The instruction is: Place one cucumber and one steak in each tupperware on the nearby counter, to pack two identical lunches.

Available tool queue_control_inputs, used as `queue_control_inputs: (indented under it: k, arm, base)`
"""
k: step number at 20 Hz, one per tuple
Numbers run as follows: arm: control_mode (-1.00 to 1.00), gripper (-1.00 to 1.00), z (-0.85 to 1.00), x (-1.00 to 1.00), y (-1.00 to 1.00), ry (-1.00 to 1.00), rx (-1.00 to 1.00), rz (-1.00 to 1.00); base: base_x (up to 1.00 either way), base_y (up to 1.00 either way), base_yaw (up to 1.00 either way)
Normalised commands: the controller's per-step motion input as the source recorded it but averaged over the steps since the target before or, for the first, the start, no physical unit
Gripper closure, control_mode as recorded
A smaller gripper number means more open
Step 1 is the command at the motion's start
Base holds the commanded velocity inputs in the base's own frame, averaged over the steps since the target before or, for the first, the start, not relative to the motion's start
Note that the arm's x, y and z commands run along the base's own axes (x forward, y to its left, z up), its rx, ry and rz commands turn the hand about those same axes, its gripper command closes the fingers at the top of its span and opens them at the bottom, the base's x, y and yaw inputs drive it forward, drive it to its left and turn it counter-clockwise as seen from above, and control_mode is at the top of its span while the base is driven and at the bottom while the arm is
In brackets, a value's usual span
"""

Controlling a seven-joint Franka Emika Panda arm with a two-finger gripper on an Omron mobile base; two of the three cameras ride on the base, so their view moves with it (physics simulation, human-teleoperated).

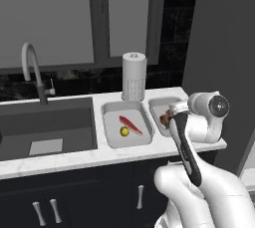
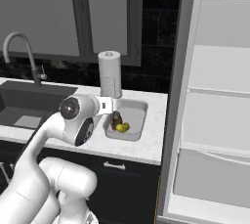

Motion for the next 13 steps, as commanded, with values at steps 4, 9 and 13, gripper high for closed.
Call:
queue_control_inputs:
  k: [4, 9, 13]
  arm:
    - [-1.0, -1.0, 0.71, -0.72, 0.23, 0.28, 0.02, 0.0]
    - [-1.0, -1.0, 0.55, -0.75, 0.22, 0.35, 0.04, 0.0]
    - [-1.0, -1.0, 0.28, -0.88, 0.28, 0.21, 0.04, 0.02]
  base:
    - [0.0, 0.0, 0.0]
    - [0.0, 0.0, 0.0]
    - [0.0, 0.0, 0.0]
